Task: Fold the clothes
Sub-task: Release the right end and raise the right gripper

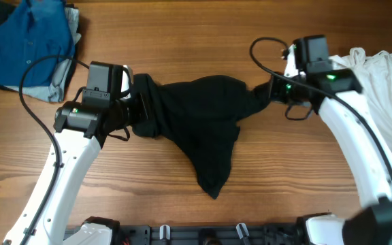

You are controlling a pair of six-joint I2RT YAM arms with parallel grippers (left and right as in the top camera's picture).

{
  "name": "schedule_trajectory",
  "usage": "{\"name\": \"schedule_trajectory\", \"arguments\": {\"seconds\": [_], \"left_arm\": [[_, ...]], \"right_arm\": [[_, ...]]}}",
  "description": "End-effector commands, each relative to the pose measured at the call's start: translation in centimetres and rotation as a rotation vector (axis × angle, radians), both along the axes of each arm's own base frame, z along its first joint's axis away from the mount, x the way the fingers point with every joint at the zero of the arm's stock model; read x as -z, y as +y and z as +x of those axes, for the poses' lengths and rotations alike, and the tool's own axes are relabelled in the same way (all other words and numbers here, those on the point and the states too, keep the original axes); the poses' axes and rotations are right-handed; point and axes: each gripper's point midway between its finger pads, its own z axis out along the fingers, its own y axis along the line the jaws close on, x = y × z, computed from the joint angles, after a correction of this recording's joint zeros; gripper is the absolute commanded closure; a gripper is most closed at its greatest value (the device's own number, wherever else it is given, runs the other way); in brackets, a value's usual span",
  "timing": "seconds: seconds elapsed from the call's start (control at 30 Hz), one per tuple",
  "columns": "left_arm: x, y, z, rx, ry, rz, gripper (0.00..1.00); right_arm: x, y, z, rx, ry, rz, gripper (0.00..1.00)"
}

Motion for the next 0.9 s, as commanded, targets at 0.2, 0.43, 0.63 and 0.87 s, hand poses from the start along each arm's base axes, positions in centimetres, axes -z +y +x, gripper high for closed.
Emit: {"name": "schedule_trajectory", "arguments": {"seconds": [0.2,0.43,0.63,0.87], "left_arm": [[-0.9,-0.3,0.3,0.02,-0.024,-0.014,0.47],[-0.6,-0.2,-0.1,0.02,-0.007,-0.011,0.46],[-0.6,-0.2,-0.3,0.021,0.001,-0.009,0.46],[-0.5,-0.1,-0.3,0.042,-0.006,0.003,0.44]], "right_arm": [[-10.2,-2.7,-0.8,0.085,-0.289,-0.083,0.95],[-12.8,-4.5,-1.3,0.15,-0.362,-0.155,0.95],[-11.2,-3.0,-2.0,0.067,-0.285,-0.106,0.95],[-4.8,2.5,-6.1,-0.096,0.04,0.056,0.96]]}}
